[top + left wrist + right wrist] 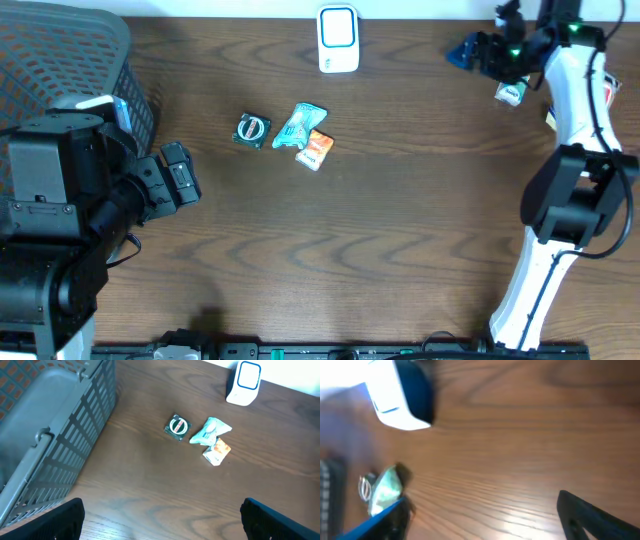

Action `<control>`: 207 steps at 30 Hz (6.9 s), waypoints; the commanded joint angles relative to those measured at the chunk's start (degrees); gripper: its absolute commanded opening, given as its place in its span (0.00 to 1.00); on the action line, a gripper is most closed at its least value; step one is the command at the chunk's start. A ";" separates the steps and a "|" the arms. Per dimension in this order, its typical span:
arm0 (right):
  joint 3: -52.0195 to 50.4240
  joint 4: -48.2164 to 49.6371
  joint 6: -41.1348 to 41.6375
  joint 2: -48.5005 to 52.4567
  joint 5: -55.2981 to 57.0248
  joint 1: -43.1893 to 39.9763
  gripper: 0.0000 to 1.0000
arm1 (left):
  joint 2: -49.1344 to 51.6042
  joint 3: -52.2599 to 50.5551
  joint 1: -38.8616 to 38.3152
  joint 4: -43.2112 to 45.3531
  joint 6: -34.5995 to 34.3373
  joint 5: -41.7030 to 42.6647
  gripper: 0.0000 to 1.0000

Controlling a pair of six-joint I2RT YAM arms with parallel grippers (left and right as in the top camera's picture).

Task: Scan the item barcode
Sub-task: 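Carry the green wipes pack right and drop it by the white bag, then move right gripper to the orange tissue pack near the tin, then grasp the orange tissue pack with right gripper, then carry the orange pack right and set it upright on the table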

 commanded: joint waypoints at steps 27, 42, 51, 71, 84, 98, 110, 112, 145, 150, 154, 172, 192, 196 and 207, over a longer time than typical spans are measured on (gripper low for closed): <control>-2.29 16.20 3.96 12.26 49.00 -2.29 0.24 | -0.09 0.42 0.13 -0.15 0.11 -0.31 0.98; -2.03 -2.75 3.93 -5.40 2.45 2.14 0.45 | -0.09 0.42 0.13 -0.15 0.11 -0.31 0.98; -5.53 -5.99 4.02 -0.52 0.11 19.54 0.48 | -0.09 0.42 0.13 -0.15 0.11 -0.31 0.98; -5.57 -9.11 18.95 6.95 46.45 44.09 0.08 | -0.09 0.42 0.13 -0.15 0.11 -0.31 0.98; -5.40 -19.23 16.92 1.14 48.61 39.34 0.06 | -0.09 0.42 0.13 -0.15 0.11 -0.31 0.98; -5.64 1.27 13.60 1.99 27.96 44.11 0.06 | -0.09 0.42 0.13 -0.15 0.11 -0.31 0.98; -6.78 -8.85 18.95 4.52 48.24 44.76 0.01 | -0.09 0.42 0.13 -0.15 0.11 -0.33 0.98; -6.80 -10.25 18.95 4.52 48.30 44.09 0.01 | -0.09 0.42 0.13 -0.15 0.11 -0.31 0.98; -4.72 -15.58 18.14 7.48 54.38 44.46 0.01 | -0.09 0.42 0.13 -0.15 0.11 -0.31 0.98; -4.59 -19.87 18.12 4.20 54.71 43.39 0.02 | -0.09 0.42 0.13 -0.15 0.11 -0.31 0.97; -4.59 -20.63 18.10 1.81 54.75 43.28 0.42 | -0.09 0.42 0.13 -0.15 0.11 -0.33 0.98; -15.91 -14.05 20.61 1.40 60.04 43.63 0.02 | -0.09 0.42 0.13 -0.15 0.11 -0.33 0.98; -30.21 -4.28 -9.94 -1.81 -15.28 16.37 0.06 | -0.09 0.42 0.13 -0.15 0.11 -0.31 0.98; -31.61 -3.87 -5.95 -2.05 -11.65 10.93 0.29 | -0.09 0.42 0.13 -0.15 0.11 -0.31 0.98; -21.22 -16.63 -8.11 -6.54 -0.35 7.19 0.51 | -0.09 0.42 0.13 -0.15 0.11 -0.33 0.97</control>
